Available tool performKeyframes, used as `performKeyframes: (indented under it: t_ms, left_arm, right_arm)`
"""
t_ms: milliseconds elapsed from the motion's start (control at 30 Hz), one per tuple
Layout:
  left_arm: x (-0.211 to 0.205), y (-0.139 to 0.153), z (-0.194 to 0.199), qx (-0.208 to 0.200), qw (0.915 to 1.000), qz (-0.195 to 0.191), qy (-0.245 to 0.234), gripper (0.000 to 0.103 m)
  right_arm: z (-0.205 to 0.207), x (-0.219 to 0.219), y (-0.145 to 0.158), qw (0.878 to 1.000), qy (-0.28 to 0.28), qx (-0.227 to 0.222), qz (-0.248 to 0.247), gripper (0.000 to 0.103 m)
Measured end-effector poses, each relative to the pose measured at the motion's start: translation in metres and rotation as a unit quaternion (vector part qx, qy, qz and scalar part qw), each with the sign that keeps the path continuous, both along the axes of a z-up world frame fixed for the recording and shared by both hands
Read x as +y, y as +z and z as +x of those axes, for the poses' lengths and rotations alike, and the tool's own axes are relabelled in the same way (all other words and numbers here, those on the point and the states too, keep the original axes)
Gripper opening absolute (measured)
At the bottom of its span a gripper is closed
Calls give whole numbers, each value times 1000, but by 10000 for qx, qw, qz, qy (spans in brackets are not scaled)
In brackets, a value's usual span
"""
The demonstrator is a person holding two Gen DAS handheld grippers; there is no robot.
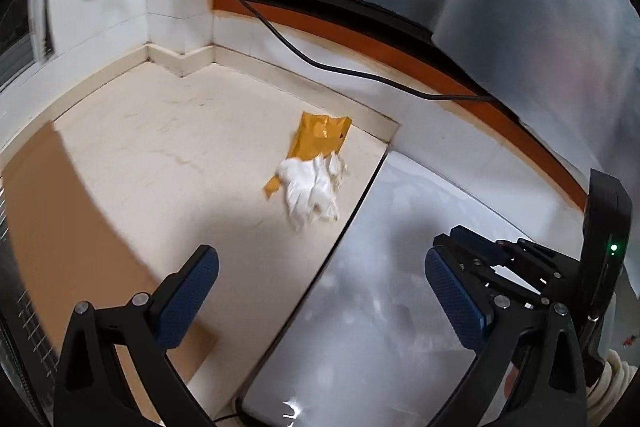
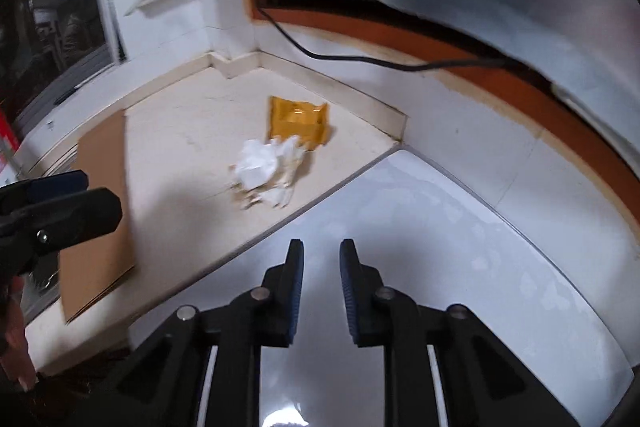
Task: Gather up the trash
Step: 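Raise both tools back toward the tissue and yellow wrapper, then grasp the white tissue with the left tool while the right tool grasps the yellow wrapper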
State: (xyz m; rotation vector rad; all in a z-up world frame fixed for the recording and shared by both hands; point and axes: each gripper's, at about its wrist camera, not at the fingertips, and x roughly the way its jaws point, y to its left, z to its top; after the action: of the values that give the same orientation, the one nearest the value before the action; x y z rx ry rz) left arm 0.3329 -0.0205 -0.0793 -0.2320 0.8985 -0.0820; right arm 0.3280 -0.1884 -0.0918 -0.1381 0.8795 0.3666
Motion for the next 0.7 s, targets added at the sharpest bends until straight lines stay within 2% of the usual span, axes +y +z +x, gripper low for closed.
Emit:
performKeyframes:
  t_ms: [233, 333, 533, 700]
  left_arm:
    - [-15, -43, 73, 418, 9990, 108, 104, 102]
    - [-12, -61, 95, 633, 9977, -38, 232, 102]
    - [-10, -84, 118, 842, 9949, -289, 465, 102]
    - [-17, -97, 134, 972, 9938, -131, 524, 102]
  right_arm:
    - [54, -3, -13, 9998, -163, -9, 68, 19]
    - [69, -2, -20, 9998, -187, -33, -21, 19]
    - [86, -7, -33, 9997, -215, 68, 27, 19]
    - [90, -8, -44, 9998, -140, 163, 23, 19]
